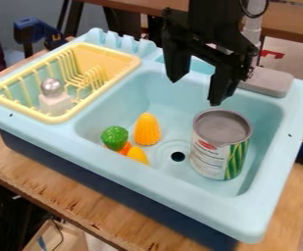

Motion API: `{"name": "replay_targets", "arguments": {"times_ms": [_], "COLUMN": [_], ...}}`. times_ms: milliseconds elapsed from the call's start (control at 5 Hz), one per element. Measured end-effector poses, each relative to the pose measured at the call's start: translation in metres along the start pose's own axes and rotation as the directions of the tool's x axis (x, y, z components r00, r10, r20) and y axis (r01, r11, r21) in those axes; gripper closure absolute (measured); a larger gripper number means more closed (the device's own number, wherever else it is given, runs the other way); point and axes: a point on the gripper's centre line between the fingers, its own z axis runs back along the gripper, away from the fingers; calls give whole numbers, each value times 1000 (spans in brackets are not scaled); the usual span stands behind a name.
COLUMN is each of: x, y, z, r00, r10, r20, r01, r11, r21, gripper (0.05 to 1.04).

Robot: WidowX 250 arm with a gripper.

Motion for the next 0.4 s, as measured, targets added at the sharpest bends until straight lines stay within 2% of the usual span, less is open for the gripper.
{"name": "replay_targets", "arguments": {"times_ms": [200,400], "x": [-3,-5], "y": [-2,-19], "z": [-11,-20], "r00": [999,995], "r10": [-4,-73], "r20": [-40,-62], "r01": [3,70], "r11": [1000,996], "r21": [-3,-57], "gripper": [83,83]}}
